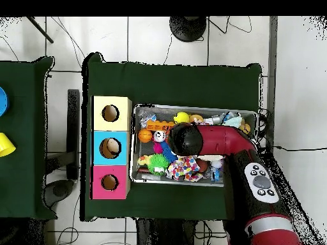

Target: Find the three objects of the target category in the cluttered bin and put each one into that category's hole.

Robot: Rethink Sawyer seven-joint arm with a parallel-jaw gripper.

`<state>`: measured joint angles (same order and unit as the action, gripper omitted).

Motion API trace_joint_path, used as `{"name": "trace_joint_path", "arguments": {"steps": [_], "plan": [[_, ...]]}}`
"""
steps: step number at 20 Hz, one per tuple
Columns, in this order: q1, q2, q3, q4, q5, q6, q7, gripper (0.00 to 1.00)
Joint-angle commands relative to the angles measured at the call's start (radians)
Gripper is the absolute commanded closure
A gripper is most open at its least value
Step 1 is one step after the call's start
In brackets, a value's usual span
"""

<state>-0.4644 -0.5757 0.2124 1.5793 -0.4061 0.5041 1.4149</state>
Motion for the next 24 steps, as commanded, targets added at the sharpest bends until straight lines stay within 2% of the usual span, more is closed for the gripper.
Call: {"name": "trace_joint_path", "arguments": {"steps": [1,13,24], "plan": [[-0.037,-0.021,0.021,0.035,0.047,0.01,0.118,0.0],[0.018,-0.048,0.001,0.066,0.023,-0.034,0.144,0.0],[0.062,-0.008,-0.013,0.069,0.021,-0.106,0.19,0.0]]}}
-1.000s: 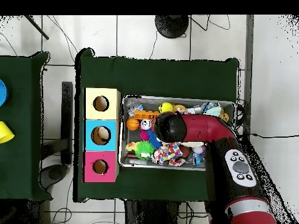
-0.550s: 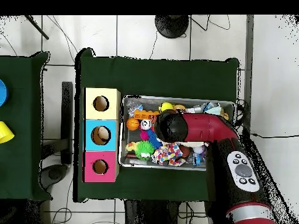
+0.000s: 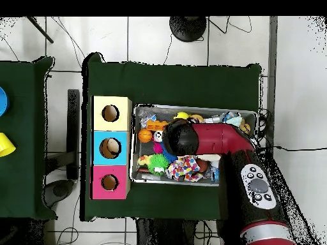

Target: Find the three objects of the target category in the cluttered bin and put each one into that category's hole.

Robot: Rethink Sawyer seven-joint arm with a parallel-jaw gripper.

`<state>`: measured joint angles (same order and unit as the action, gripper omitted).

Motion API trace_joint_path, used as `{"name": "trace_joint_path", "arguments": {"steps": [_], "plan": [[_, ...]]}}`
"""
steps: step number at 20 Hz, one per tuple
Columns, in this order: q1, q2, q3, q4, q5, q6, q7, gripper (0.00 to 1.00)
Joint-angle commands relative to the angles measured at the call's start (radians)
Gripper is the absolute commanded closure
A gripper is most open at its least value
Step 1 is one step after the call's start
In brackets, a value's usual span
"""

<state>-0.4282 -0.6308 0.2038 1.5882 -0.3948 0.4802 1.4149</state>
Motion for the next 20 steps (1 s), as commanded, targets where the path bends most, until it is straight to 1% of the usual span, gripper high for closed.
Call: {"name": "trace_joint_path", "arguments": {"steps": [1,11,20], "plan": [[0.028,0.054,-0.005,0.06,0.009,-0.092,0.191,0.0],[0.036,0.122,-0.02,0.033,0.012,-0.16,0.179,0.0],[0.038,0.154,-0.021,0.019,0.016,-0.187,0.172,0.0]]}}
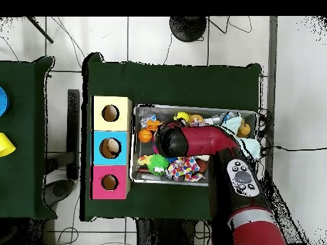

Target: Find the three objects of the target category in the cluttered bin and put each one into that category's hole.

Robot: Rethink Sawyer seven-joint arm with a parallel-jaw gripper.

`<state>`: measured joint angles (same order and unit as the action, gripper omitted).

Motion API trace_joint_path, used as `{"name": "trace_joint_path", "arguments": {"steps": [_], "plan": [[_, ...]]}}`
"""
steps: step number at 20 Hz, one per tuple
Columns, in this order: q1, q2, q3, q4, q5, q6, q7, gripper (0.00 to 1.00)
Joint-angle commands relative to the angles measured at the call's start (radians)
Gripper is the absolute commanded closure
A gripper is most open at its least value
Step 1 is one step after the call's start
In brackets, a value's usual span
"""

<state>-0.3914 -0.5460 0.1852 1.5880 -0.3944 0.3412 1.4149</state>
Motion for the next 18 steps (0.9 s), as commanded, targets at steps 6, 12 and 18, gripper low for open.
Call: {"name": "trace_joint_path", "arguments": {"steps": [6,12,18], "plan": [[0.014,0.079,-0.012,0.006,0.013,-0.049,0.168,0.0],[0.03,0.094,-0.023,-0.009,0.002,-0.058,0.161,0.0],[0.038,0.092,-0.03,-0.011,-0.006,-0.055,0.152,0.0]]}}
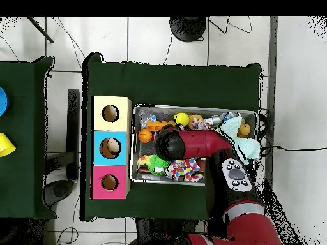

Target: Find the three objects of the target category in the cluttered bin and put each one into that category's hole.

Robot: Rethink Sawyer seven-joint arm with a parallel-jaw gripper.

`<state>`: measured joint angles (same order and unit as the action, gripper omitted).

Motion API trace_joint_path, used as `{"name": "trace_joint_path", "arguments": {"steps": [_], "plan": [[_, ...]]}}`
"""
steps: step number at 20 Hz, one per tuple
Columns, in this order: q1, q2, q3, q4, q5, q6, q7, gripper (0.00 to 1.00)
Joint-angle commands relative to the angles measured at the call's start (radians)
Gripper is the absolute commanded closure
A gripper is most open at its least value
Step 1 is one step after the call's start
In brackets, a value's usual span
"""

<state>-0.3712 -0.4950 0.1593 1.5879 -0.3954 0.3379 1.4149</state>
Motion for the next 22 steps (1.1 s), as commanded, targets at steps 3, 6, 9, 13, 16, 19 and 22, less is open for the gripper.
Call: {"name": "trace_joint_path", "arguments": {"steps": [3,6,9,13,16,19,22], "plan": [[0.02,0.05,-0.004,-0.018,-0.01,-0.053,0.144,0.0],[0.023,0.053,-0.005,-0.021,-0.01,-0.053,0.142,0.0],[0.019,0.055,-0.002,-0.027,-0.002,-0.043,0.142,0.0],[0.008,0.057,0.009,-0.024,0.007,-0.037,0.139,1.0],[0.005,0.054,0.01,-0.017,0.004,-0.041,0.138,1.0],[0.002,0.052,0.011,-0.014,0.005,-0.035,0.135,1.0],[0.007,0.052,0.003,-0.014,0.007,-0.042,0.146,1.0]]}}
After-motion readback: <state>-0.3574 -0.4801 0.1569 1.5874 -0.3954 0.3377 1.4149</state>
